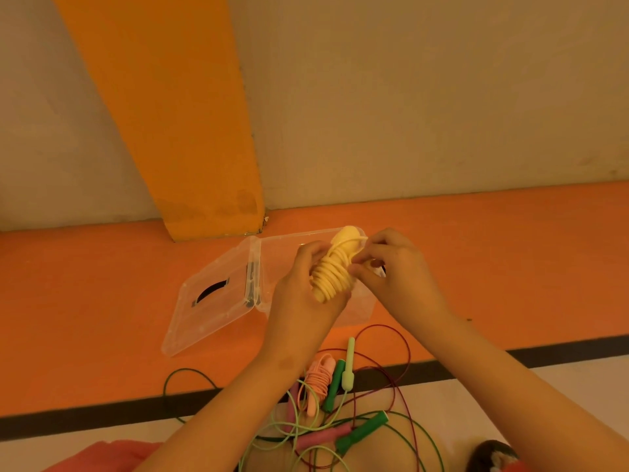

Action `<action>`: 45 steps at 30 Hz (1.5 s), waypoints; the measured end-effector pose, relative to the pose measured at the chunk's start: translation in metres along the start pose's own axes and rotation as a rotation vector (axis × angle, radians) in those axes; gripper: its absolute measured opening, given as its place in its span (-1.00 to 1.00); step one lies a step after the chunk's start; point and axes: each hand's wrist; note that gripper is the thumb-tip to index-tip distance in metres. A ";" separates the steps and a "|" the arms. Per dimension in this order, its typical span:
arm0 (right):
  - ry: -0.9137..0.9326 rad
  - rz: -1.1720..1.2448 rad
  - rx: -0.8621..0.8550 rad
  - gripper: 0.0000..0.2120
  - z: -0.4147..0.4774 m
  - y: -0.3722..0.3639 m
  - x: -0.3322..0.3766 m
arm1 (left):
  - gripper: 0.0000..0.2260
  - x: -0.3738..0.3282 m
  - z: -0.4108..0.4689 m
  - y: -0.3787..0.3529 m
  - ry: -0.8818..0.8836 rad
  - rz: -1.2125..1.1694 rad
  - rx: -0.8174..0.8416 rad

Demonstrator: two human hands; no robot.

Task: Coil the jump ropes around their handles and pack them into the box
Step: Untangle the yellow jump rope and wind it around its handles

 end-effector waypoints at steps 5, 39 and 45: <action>-0.026 0.039 -0.032 -0.92 -0.001 -0.001 0.005 | -0.51 -0.003 0.001 -0.001 -0.039 0.041 0.002; -0.417 0.347 0.011 -0.84 0.001 -0.030 0.019 | -0.77 0.007 0.009 0.000 -0.087 0.113 0.004; -0.522 0.601 0.053 -0.78 -0.003 -0.024 0.028 | -0.79 0.011 0.012 0.000 -0.040 -0.006 -0.004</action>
Point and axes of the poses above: each hand's wrist, its own z-axis towards the middle knuckle, its own y-axis out of the back of the hand, x = y × z, and after that the axes turned 8 degrees about -y, right-handed
